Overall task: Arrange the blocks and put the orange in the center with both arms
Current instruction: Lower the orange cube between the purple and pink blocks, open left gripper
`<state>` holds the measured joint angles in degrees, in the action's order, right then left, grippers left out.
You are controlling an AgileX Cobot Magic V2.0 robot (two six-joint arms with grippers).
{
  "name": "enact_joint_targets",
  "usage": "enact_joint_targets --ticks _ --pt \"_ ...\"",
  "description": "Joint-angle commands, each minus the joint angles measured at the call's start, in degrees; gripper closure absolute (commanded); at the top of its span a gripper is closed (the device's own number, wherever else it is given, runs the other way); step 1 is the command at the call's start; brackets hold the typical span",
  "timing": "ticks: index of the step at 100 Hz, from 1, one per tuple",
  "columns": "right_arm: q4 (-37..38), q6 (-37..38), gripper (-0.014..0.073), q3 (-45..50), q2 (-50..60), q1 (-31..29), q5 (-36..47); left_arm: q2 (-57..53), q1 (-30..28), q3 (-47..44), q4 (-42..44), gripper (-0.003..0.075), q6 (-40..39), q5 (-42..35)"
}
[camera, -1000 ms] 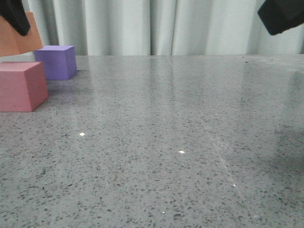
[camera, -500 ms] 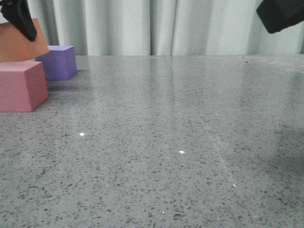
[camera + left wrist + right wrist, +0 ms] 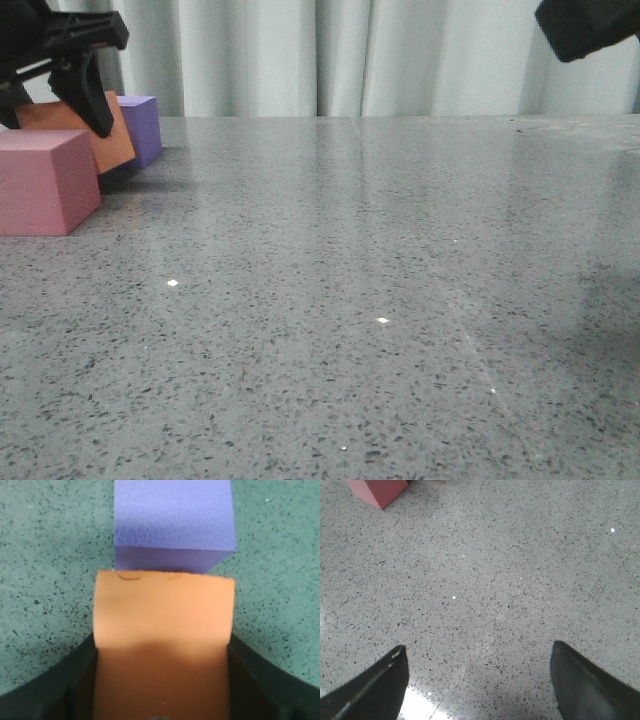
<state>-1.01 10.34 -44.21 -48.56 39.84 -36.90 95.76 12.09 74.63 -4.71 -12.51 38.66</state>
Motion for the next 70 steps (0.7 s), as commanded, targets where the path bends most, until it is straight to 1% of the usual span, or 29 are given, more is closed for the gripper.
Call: enact_joint_targets --ticks 1,13,20,27,34,46,56,70 --pt "-0.2 -0.4 0.0011 -1.5 0.5 0.0 3.7 -1.8 0.3 1.4 -0.2 0.0582 -0.7 -2.9" --pt "-0.2 -0.4 0.0011 -1.5 0.5 0.0 3.7 -1.6 0.3 1.4 -0.1 0.0579 -0.7 -2.9" --pt "-0.2 -0.4 0.0011 -1.5 0.5 0.0 3.7 -1.6 0.3 1.4 -0.1 0.0550 -0.7 -2.9" --pt "-0.2 -0.4 0.0011 -1.5 0.5 0.0 3.7 -1.6 0.3 1.4 -0.1 0.0480 -0.7 -2.9" --pt "-0.3 -0.4 0.0011 -1.5 0.5 0.0 3.7 -1.6 0.3 1.4 -0.1 0.0378 -0.7 -2.9" --pt "-0.3 -0.4 0.0011 -1.5 0.5 0.0 3.7 -1.6 0.3 1.4 -0.1 0.0257 -0.7 -2.9" --pt "-0.3 -0.4 0.0011 -1.5 0.5 0.0 3.7 -1.6 0.3 1.4 -0.3 0.0225 -0.7 -2.9" --pt "-0.3 -0.4 0.0011 -1.5 0.5 0.0 3.7 -1.6 0.3 1.4 -0.8 0.0224 -0.7 -2.9"
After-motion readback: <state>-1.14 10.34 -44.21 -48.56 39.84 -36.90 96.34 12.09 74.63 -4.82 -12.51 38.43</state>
